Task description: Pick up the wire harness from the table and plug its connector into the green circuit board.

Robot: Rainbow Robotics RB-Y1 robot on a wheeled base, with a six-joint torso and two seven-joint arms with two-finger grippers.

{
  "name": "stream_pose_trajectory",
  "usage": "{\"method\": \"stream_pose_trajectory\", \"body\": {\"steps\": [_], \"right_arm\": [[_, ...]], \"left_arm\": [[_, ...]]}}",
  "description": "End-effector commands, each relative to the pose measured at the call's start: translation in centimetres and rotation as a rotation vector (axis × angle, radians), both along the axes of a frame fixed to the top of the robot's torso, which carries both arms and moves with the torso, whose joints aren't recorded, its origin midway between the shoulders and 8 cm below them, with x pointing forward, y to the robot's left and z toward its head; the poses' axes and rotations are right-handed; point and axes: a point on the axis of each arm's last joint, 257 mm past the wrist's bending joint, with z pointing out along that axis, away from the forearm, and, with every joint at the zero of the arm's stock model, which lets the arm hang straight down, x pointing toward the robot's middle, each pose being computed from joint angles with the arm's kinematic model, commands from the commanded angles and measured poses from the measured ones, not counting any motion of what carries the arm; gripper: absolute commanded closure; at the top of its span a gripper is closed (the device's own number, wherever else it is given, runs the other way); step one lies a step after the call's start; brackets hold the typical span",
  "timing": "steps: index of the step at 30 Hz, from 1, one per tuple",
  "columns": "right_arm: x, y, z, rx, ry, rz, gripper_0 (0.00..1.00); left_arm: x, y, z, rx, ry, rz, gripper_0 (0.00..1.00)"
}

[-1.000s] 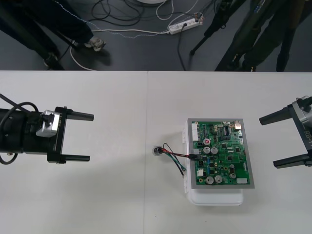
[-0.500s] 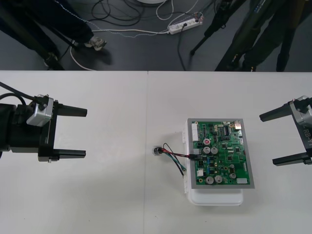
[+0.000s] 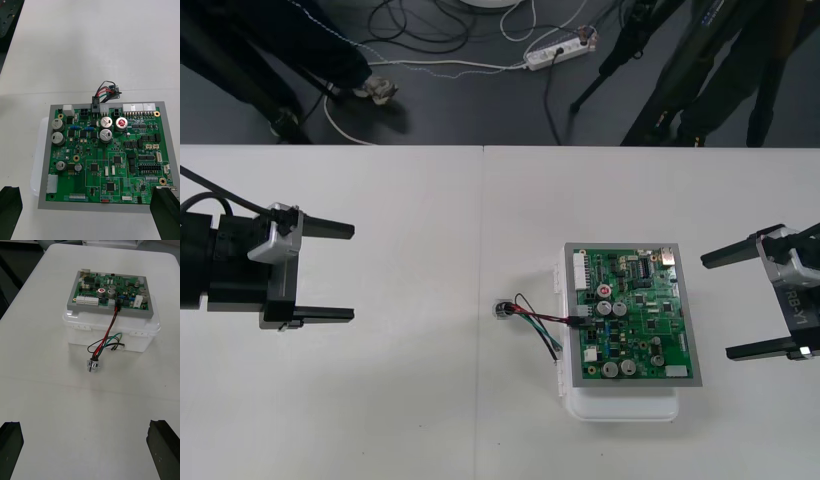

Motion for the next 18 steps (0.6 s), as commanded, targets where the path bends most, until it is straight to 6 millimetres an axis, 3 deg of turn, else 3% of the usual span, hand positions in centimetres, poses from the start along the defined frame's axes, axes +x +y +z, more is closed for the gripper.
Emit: {"method": "stream_pose_trajectory", "body": {"steps": [1, 18], "right_arm": [[-0.1, 0.1, 0.9, 0.032, -0.023, -0.021, 0.0], [0.6, -1.5, -0.5, -0.018, -0.022, -0.083, 0.0]], "left_arm": [[-0.8, 1.9, -0.5, 0.097, -0.044, -0.023, 0.03], [-0.9, 2.3, -1.2, 0.114, -0.039, -0.018, 0.03]]}}
